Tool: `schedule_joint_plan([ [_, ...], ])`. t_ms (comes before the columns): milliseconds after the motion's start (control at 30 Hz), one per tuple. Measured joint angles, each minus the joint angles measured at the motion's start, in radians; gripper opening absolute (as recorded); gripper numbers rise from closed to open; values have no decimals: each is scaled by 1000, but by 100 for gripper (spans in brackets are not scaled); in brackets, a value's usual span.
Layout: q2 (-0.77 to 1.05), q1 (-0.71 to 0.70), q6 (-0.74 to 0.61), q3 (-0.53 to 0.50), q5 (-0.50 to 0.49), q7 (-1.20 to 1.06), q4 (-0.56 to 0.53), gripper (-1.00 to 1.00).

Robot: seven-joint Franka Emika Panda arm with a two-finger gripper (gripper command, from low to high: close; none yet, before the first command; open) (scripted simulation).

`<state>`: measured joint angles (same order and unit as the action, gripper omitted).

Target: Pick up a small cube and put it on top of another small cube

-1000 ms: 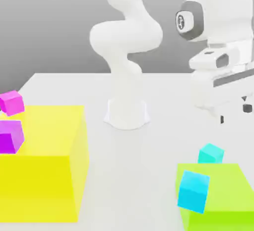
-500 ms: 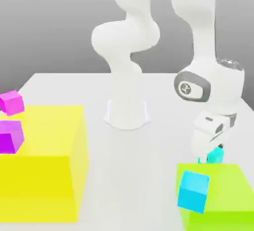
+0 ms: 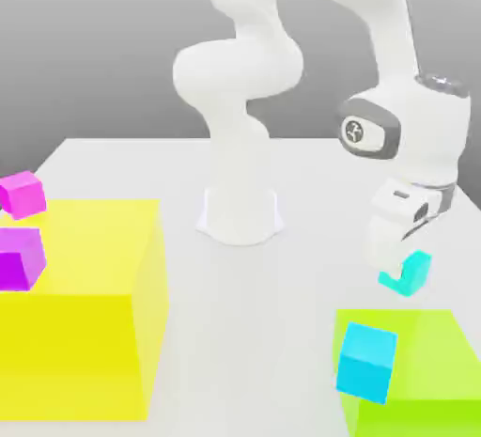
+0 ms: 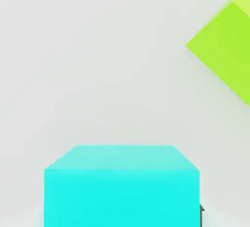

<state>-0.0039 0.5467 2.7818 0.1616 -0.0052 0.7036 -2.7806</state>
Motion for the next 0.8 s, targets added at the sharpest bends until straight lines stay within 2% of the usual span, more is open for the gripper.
schedule_joint_plan([
  [800,-124,-477,-578,-419,-39,-1113,470,-100],
])
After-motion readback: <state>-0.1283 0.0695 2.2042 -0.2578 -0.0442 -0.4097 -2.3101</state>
